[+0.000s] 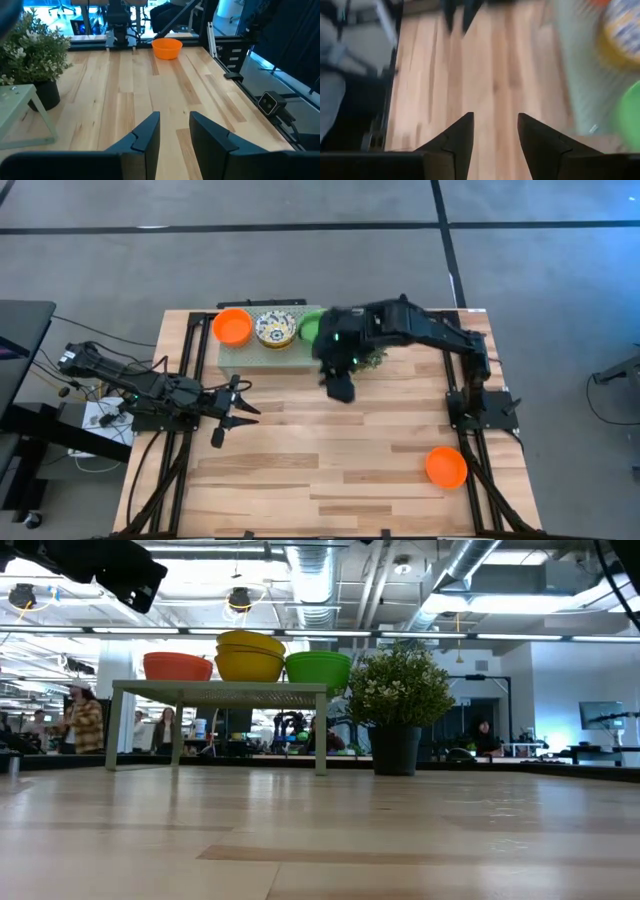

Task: Pick & Place Mini bowls
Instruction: Stack the orange bowl on top of the stacked orange bowl on the shelf

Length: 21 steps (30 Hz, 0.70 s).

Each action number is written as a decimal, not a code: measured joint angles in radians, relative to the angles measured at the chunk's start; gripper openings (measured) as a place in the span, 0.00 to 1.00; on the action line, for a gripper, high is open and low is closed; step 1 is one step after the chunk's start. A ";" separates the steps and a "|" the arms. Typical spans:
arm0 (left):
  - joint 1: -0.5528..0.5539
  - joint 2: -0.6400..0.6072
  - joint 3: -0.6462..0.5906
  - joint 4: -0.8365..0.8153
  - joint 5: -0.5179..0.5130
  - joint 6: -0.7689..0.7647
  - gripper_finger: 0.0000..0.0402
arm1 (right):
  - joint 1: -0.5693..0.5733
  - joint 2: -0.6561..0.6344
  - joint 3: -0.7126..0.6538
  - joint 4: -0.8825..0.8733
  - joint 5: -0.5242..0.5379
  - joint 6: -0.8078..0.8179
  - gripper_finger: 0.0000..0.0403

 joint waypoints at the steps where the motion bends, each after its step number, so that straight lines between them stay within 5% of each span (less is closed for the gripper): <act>1: 0.000 0.004 0.000 0.008 0.000 0.000 0.26 | 0.022 0.000 0.000 -0.028 0.010 0.008 0.37; 9: 0.000 0.009 0.000 0.077 0.032 -0.004 0.26 | 0.157 0.008 -0.002 -0.173 0.069 0.051 0.36; 21: -0.019 0.009 0.000 0.084 0.069 -0.027 0.26 | 0.282 -0.040 -0.015 -0.177 0.322 0.106 0.33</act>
